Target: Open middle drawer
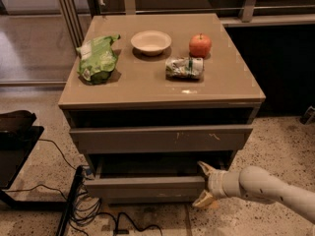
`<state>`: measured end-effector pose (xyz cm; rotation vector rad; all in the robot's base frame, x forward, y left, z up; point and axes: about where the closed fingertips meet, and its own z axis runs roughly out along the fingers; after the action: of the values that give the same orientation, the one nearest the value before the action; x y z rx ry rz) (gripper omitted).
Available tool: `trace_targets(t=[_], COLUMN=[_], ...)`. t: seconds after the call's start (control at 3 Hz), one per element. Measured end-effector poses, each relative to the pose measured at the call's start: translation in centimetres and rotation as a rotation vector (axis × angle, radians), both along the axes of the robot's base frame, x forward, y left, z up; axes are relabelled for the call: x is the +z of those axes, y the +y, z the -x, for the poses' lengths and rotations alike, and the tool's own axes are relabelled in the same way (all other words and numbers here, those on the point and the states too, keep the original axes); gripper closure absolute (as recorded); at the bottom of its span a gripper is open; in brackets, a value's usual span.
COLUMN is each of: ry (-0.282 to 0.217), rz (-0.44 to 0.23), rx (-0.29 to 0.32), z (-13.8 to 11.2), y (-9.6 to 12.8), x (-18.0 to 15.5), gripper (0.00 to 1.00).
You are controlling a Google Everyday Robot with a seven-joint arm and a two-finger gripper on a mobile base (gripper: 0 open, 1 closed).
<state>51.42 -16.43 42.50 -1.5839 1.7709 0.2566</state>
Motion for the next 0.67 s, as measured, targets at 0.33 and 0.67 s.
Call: trace_targets(t=[0.33,0.67], ry=[0.012,0.024], rz=[-0.016,-0.041], rx=[-0.001,-0.009], z=[1.2,3.7], y=[-0.5,-1.2], x=[-0.5,-1.2], gripper=[0.38,0.61])
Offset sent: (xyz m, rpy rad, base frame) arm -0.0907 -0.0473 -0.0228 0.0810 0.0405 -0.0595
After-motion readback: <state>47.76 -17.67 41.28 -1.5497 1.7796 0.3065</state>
